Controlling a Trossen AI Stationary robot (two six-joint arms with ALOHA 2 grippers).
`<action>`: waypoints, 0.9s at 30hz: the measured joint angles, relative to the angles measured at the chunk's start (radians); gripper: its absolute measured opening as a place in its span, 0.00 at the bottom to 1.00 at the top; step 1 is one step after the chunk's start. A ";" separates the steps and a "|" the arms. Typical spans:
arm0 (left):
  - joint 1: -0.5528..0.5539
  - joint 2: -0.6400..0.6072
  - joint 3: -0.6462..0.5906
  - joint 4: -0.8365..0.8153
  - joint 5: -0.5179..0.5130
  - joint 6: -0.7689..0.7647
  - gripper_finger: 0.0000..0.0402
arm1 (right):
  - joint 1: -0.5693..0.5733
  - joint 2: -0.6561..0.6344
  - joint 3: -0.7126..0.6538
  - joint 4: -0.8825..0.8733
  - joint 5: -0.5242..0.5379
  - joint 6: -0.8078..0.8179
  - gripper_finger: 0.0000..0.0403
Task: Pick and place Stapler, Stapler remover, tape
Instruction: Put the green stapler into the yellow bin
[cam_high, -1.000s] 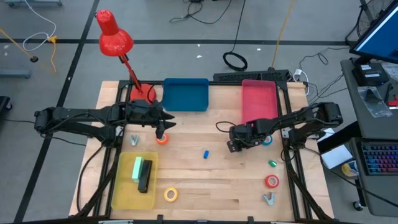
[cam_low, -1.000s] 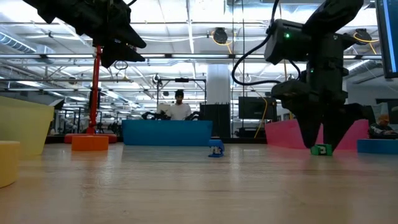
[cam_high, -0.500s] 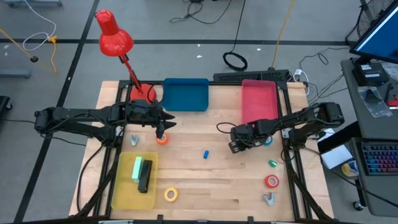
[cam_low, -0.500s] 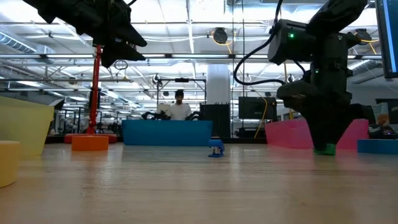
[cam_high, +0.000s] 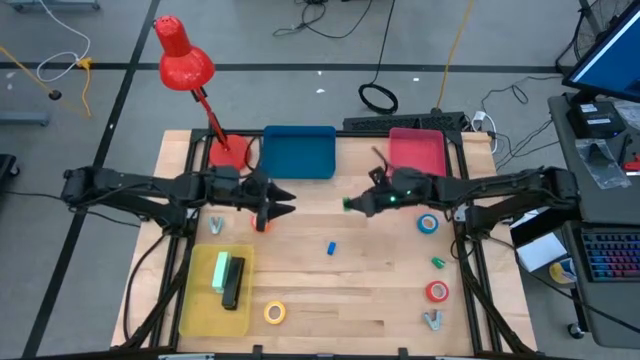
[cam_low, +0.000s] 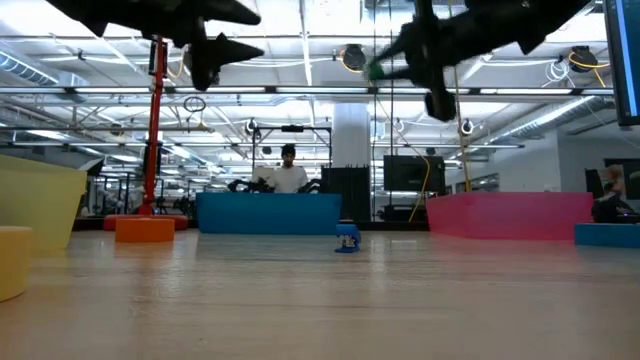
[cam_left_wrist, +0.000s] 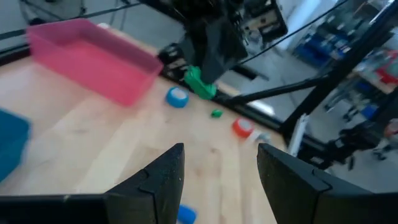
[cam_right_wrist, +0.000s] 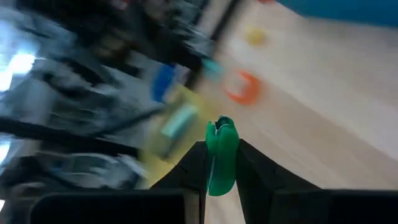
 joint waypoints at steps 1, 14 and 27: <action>-0.007 0.020 0.000 0.030 0.000 -0.010 0.50 | -0.003 0.006 0.000 0.041 -0.006 -0.006 0.12; -0.038 0.260 -0.001 0.399 0.047 -0.218 0.50 | -0.003 0.165 0.026 0.315 -0.080 -0.112 0.12; -0.055 0.321 0.055 0.417 -0.020 -0.226 0.50 | -0.004 0.251 0.125 0.313 -0.160 -0.184 0.12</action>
